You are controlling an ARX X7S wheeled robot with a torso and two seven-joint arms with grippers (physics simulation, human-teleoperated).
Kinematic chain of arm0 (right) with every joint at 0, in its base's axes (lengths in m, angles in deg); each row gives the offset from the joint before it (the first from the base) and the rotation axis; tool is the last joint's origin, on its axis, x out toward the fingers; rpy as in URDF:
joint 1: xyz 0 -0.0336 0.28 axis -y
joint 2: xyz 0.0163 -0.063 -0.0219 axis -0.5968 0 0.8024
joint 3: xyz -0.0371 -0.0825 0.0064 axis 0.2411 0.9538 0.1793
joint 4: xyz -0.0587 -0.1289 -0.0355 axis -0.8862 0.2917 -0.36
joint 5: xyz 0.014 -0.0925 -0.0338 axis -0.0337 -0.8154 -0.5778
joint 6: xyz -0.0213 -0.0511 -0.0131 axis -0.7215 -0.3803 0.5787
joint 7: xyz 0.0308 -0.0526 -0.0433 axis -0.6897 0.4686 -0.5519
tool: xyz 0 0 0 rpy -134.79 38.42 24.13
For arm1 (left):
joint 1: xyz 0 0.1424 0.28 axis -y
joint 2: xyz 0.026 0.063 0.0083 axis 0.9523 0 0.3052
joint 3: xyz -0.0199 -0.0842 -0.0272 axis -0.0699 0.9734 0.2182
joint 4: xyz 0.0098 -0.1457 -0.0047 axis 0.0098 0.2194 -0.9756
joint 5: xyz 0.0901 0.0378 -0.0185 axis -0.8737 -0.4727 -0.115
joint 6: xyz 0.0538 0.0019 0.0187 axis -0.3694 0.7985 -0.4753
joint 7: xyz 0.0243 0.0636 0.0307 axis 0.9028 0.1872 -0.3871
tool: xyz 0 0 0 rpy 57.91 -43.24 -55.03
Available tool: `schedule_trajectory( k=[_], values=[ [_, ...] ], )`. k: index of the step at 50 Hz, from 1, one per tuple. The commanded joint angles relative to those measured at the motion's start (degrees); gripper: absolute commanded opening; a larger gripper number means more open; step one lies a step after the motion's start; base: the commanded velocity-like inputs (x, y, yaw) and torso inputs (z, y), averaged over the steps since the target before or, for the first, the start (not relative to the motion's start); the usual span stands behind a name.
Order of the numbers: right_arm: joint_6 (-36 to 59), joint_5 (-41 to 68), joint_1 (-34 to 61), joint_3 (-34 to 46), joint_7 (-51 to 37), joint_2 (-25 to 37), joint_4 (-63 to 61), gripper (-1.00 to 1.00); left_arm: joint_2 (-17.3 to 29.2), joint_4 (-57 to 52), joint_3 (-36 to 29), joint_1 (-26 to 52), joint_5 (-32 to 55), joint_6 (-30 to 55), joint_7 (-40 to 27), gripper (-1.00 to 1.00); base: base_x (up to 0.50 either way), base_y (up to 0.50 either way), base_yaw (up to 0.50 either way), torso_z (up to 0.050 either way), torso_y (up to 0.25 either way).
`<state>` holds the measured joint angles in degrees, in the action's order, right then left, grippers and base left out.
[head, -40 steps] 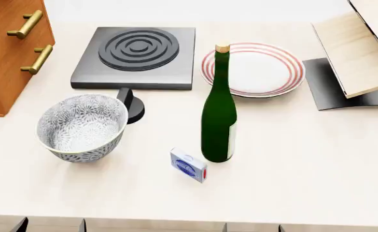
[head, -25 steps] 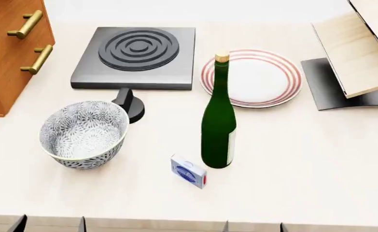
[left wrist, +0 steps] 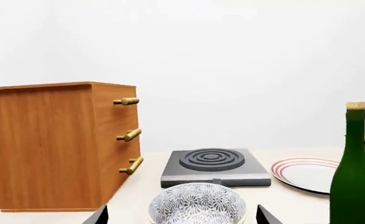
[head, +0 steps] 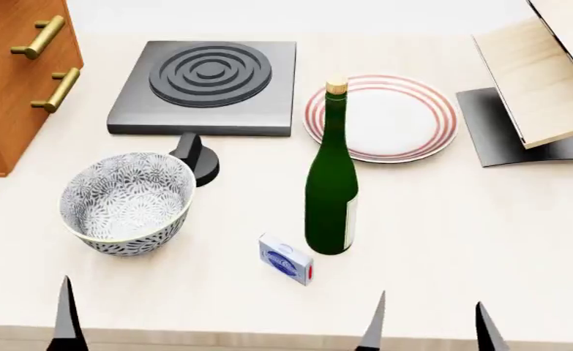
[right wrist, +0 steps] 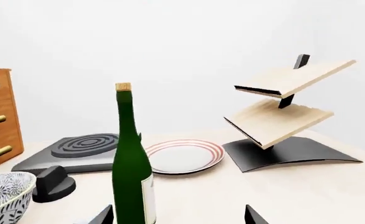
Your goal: Pick up the akita bowl and put it on the plate.
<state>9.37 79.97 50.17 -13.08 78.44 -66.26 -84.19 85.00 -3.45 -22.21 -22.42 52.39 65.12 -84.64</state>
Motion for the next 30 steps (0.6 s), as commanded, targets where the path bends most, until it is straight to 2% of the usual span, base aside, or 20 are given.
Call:
schedule_trajectory(
  k=[1, 9, 10, 13, 20, 30],
  values=[
    [-1.60, 0.45, -6.74, -2.57, -3.10, 1.35, -14.65, 1.00, 1.33, -15.40, 0.22, -7.80, -5.09, -2.64, -4.61, 1.00, 0.00, 0.00, 0.00, 0.000, 0.000],
    [-11.62, -1.48, -14.24, -3.45, -3.99, 1.12, -19.85, 1.00, 1.81, -19.70, -0.88, -15.86, -12.53, -11.82, -8.46, 1.00, 0.00, 0.00, 0.00, 0.000, 0.000],
    [-14.88, -1.96, -15.49, -3.67, -3.98, 0.91, -20.07, 1.00, 2.62, -19.62, -1.44, -17.22, -13.44, -15.78, -8.90, 1.00, 0.00, 0.00, 0.00, 0.000, 0.000],
    [-16.97, -2.33, -16.79, -3.82, -4.34, 0.88, -20.51, 1.00, 3.04, -20.01, -1.43, -19.16, -15.32, -19.33, -10.18, 1.00, 0.00, 0.00, 0.00, 0.000, 0.000],
    [-21.81, -4.06, -18.31, -2.88, -4.45, 0.96, -19.56, 1.00, 3.69, -21.42, -0.76, -21.54, -16.20, -22.63, -11.84, 1.00, 0.00, 0.00, 0.00, 0.000, 0.000],
    [-23.42, -3.46, -18.41, -2.14, -4.83, 1.60, -18.39, 1.00, 4.53, -20.20, -0.51, -21.58, -15.88, -24.70, -12.90, 1.00, 0.00, 0.00, 0.00, 0.000, 0.000]
  ],
)
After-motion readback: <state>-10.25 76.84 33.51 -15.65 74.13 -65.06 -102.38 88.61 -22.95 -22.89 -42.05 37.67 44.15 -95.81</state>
